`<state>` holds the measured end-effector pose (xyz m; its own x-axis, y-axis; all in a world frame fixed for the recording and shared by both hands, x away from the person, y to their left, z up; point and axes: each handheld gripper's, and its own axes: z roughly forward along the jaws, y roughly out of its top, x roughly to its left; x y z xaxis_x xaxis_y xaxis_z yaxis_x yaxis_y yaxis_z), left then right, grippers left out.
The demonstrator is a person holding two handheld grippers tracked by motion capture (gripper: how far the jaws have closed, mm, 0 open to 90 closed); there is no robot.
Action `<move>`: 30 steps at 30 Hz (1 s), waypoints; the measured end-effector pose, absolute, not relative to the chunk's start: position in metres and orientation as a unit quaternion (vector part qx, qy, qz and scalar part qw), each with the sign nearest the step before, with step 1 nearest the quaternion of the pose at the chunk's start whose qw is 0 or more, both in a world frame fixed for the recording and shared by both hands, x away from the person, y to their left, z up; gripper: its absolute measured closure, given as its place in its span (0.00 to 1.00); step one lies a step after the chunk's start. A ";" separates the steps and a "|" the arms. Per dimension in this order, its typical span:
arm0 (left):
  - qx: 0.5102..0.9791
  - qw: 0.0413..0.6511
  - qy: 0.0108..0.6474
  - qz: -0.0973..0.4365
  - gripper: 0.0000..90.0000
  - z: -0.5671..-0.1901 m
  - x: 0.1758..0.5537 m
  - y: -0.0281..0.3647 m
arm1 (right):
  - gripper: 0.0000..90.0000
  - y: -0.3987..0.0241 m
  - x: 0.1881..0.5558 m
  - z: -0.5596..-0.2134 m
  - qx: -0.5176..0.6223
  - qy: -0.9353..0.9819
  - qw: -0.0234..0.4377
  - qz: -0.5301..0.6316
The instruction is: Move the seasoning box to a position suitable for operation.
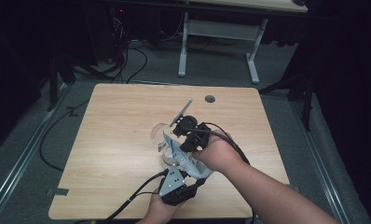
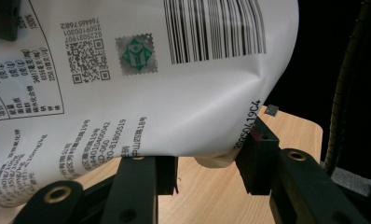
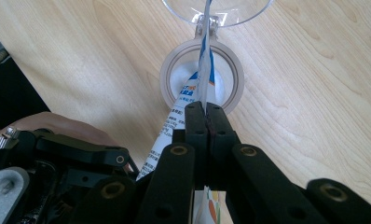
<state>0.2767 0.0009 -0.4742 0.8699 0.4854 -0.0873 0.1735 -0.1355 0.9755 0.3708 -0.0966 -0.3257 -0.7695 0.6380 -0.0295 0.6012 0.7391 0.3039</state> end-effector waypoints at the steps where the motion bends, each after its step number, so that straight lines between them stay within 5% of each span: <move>1: 0.743 0.619 0.222 0.126 0.71 -0.474 0.277 0.001 | 1.00 -0.097 0.371 -0.326 0.332 0.930 0.066 0.140; 30: 0.742 0.620 0.223 0.127 0.71 -0.473 0.278 0.002 | 1.00 -0.095 0.373 -0.327 0.328 0.931 0.065 0.144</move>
<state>0.2778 0.0015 -0.4730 0.8685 0.4879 -0.0876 0.1727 -0.1321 0.9761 0.3729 -0.0950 -0.3274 -0.7764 0.6296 -0.0265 0.5923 0.7435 0.3104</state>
